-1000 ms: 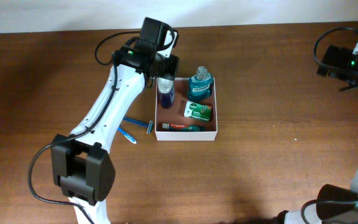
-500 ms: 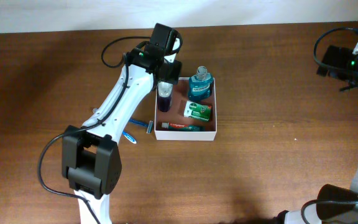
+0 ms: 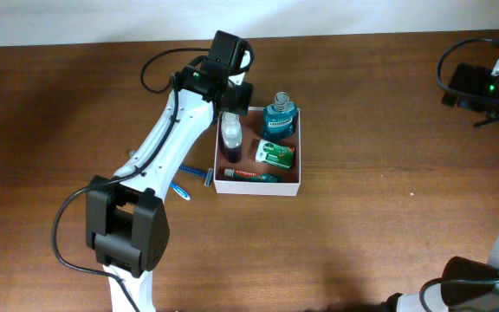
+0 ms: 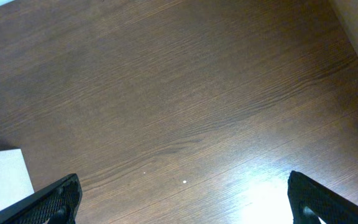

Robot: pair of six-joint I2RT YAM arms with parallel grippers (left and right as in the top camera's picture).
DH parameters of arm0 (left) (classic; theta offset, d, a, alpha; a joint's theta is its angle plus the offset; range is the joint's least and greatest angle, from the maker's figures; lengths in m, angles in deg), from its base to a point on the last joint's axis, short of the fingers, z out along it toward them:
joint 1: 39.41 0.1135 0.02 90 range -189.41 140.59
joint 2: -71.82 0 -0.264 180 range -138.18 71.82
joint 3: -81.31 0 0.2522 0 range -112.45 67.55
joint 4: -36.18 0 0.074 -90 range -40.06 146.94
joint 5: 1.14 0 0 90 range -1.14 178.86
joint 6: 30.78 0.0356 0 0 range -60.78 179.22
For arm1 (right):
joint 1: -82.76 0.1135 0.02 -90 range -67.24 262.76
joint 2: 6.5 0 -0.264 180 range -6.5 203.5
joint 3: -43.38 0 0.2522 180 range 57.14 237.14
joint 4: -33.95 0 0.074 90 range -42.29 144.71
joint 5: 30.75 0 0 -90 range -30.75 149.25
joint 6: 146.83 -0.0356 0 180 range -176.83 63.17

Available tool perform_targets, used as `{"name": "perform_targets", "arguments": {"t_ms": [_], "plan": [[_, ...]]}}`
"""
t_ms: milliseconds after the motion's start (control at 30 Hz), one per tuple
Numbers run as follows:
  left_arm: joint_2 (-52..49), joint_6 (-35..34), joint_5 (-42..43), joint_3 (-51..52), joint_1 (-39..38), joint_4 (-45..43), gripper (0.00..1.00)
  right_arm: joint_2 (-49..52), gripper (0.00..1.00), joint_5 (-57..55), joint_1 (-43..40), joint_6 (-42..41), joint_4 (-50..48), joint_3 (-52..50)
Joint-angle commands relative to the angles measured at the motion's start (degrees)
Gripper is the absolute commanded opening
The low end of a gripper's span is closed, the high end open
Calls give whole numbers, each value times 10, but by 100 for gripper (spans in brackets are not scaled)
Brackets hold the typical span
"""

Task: Pack container
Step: 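Lower the soap bottle into the box's left side and release, then raise the left gripper and move it over the blue toothbrush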

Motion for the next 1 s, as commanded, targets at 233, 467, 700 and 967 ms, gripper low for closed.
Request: {"name": "perform_targets", "arguments": {"t_ms": [233,467,700,967], "plan": [[31,5,-4,-21,-1,16,56,3,99,3,-2,-7,-1,4],[78,5,-9,-72,19,9,59,3,99,3,-2,-7,-1,4],[103,5,-33,-89,82,28,73,3,99,3,-2,-7,-1,4],[101,-172,-36,-87,174,162,73,3,99,3,-2,-7,-1,4]]}}
